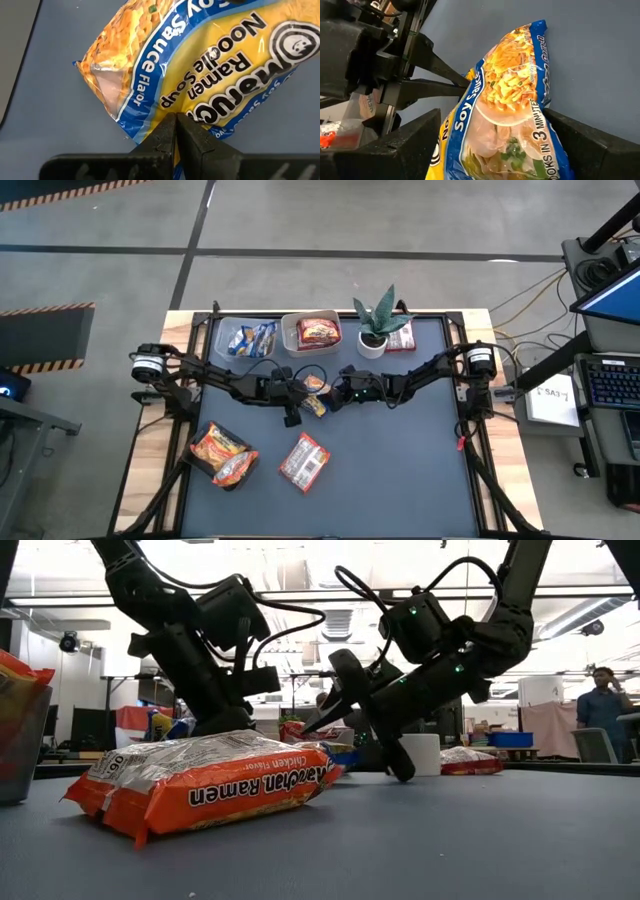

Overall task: Sort Maruchan noodles
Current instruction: Put the blue noodle pack into the transparent bin

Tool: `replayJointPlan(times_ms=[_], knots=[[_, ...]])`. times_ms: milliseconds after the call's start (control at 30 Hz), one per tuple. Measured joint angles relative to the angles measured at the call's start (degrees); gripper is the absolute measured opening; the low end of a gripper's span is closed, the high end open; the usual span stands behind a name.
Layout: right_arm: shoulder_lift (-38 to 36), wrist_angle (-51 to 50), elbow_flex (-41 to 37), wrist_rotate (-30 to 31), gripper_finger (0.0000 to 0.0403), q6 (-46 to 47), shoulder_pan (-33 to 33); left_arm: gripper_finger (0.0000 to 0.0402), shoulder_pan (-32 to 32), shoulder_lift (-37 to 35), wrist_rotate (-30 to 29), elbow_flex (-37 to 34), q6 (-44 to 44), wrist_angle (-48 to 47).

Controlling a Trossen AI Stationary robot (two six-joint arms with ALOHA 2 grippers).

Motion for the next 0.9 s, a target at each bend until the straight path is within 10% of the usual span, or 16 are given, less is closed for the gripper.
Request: replayJointPlan(times_ms=[600,900], knots=[[0.22,0.55,0.02,0.02,0.0140,1.81,-0.11,0.0000,0.02,0.16,0.31,-0.07,-1.43,3.76],[-0.47,0.47,-0.04,0.68,0.0117,-3.77,0.02,0.0000,-0.13,-1.17,1.00,0.02,-1.10,2.33]])
